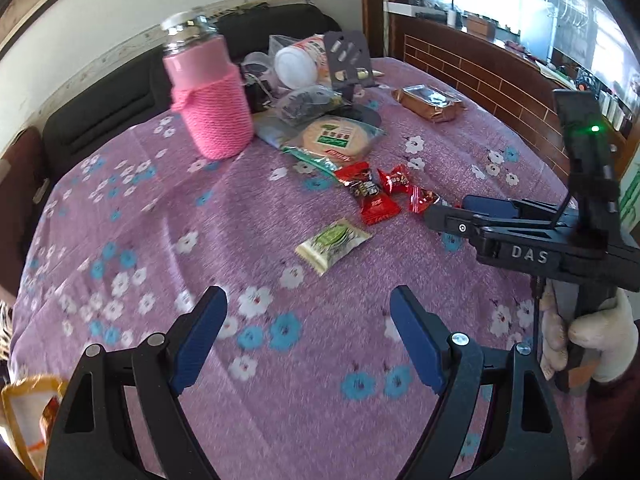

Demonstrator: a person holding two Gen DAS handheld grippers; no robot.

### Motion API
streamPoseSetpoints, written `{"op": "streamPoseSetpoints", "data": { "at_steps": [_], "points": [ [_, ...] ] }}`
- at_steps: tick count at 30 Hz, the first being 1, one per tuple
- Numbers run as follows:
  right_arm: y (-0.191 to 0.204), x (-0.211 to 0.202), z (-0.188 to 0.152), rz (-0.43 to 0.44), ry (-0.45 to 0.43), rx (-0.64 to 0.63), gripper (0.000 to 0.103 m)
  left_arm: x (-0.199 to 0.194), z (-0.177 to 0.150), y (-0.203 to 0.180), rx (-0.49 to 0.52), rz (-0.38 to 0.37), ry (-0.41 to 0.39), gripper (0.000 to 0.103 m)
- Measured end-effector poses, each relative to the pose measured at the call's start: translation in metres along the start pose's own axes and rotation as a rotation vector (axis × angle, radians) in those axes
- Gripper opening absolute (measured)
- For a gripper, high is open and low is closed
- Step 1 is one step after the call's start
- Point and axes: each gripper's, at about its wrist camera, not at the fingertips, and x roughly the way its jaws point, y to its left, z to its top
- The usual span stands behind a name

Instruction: Organize snacks

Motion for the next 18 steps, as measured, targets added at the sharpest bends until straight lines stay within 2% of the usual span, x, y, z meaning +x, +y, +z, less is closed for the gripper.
{"op": "streamPoseSetpoints", "data": {
  "at_steps": [3, 7, 13, 15, 17, 18],
  "points": [
    [0.001, 0.002, -0.001, -0.007, 0.008, -0.018, 0.055, 0.020, 0.010, -0.006, 0.029, -0.026, 0.013, 0.084],
    [0.010, 0.006, -0.003, -0.037, 0.024, -0.060, 0.023, 0.045, 0.019, -0.012, 0.088, -0.042, 0.039, 0.084],
    [0.007, 0.006, -0.004, -0.011, 0.029, -0.045, 0.013, 0.070, 0.028, -0.007, 0.065, -0.120, 0.073, 0.083],
    [0.008, 0.005, -0.004, -0.009, 0.031, -0.050, 0.010, 0.077, 0.028, -0.008, 0.068, -0.139, 0.081, 0.077],
    [0.010, 0.005, -0.004, -0.009, 0.033, -0.051, 0.008, 0.079, 0.027, -0.009, 0.070, -0.162, 0.067, 0.059],
    [0.010, 0.005, -0.004, -0.006, 0.036, -0.051, 0.007, 0.078, 0.027, -0.010, 0.076, -0.168, 0.060, 0.054]
  ]
}}
